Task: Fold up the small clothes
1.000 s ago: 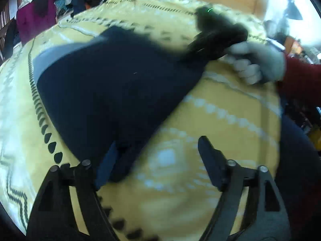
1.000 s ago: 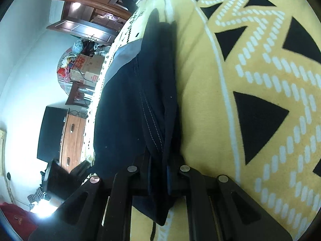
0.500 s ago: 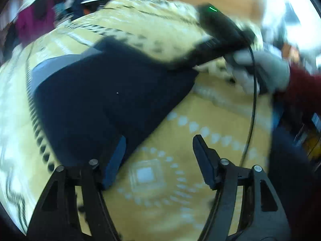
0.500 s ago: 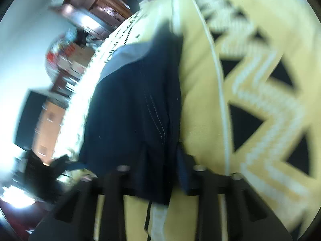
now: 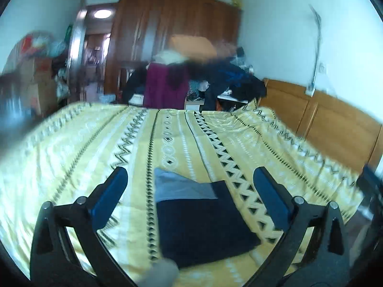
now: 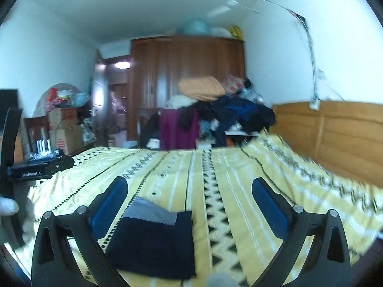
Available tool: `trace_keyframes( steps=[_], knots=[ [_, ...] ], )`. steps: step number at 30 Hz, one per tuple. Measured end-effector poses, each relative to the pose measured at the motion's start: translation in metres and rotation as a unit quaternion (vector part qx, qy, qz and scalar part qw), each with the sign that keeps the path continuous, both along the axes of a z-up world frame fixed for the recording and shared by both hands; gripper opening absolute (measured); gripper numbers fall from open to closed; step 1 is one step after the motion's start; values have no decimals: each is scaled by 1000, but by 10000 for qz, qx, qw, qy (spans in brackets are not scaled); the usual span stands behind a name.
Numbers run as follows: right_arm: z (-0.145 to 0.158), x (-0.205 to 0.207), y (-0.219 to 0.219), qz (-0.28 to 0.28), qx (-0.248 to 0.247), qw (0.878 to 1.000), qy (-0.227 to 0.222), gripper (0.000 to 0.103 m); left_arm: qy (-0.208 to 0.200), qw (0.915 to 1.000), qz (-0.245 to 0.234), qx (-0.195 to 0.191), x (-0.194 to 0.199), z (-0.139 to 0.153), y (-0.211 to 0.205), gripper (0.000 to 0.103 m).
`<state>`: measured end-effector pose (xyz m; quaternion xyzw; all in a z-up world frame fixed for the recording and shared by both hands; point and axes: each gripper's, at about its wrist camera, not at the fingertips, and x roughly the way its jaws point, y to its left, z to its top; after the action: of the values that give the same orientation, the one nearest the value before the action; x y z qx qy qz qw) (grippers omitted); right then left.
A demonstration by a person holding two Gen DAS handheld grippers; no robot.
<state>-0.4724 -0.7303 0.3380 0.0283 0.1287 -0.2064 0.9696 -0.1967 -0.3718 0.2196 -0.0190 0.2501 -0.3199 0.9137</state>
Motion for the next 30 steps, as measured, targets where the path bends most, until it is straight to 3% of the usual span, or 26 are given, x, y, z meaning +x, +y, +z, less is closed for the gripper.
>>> trace_keyframes(
  steps=[1,3,6,10,17,30],
  knots=[
    [-4,4,0,114,447,9982,388,103,190,9995,-71,225,1,-8,-7,103],
    [-20,13,4,189,891,9898,1096,103,324,9978,20,572,-2,-15,-14,103],
    [-43,15,18,-76,720,9810,1798,103,278,9966,40,778,-20,-21,-22,103],
    [-56,7,19,-38,1040,9748,1973,103,420,9935,154,1047,-27,-23,-28,103],
    [-74,-8,22,-22,962,9687,2290,103,433,9902,284,1296,-43,-24,-29,103],
    [-85,3,20,129,969,9652,2426,103,418,9869,496,1476,-40,-28,-27,103]
  ],
)
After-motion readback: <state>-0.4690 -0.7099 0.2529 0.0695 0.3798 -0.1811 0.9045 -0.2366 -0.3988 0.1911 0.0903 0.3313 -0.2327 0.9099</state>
